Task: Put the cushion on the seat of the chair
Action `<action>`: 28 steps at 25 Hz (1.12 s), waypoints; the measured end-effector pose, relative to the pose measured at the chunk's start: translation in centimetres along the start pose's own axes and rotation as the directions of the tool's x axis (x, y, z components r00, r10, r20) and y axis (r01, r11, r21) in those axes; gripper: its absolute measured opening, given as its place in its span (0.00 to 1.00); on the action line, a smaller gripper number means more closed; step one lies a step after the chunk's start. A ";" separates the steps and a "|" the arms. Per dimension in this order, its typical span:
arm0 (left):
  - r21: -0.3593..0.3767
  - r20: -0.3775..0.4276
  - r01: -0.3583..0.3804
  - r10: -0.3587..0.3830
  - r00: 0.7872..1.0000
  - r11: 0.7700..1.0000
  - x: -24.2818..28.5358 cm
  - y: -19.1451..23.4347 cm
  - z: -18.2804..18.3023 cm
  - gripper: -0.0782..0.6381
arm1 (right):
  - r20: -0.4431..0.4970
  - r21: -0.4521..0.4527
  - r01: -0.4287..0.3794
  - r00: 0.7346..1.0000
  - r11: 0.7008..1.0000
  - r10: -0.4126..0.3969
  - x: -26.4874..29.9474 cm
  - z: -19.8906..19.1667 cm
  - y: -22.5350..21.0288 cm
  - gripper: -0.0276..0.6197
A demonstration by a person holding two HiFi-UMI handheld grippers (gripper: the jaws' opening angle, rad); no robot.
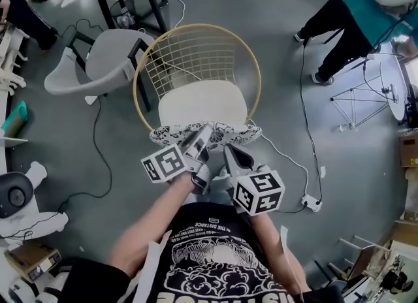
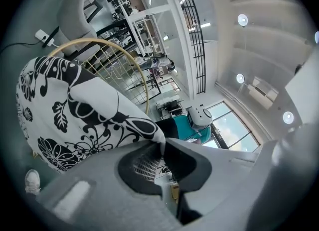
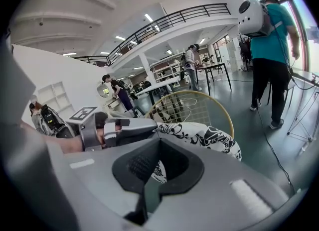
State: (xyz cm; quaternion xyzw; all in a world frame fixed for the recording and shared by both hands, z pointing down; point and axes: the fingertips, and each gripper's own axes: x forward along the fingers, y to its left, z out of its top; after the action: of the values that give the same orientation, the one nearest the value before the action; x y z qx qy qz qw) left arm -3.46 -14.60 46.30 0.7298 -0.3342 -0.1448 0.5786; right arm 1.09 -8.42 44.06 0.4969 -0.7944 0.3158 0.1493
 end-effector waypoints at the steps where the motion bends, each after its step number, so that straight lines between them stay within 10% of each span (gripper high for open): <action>1: 0.000 0.002 -0.003 0.003 1.000 1.000 0.1 0.1 0.2 0.13 | -0.004 0.001 -0.003 1.000 1.000 0.003 0.2 0.0 0.0 0.04; 28: -0.078 0.103 -0.180 0.188 0.977 0.981 11.1 8.6 8.1 0.13 | -0.150 0.000 -0.152 0.977 0.988 0.151 11.8 4.7 -8.4 0.04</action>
State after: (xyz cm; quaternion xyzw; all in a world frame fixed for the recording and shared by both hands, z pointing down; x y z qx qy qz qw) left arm -2.85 -28.83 54.00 0.6664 -0.4266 -0.1418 0.5948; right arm 3.39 -22.22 50.00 0.4089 -0.8184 0.3580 0.1870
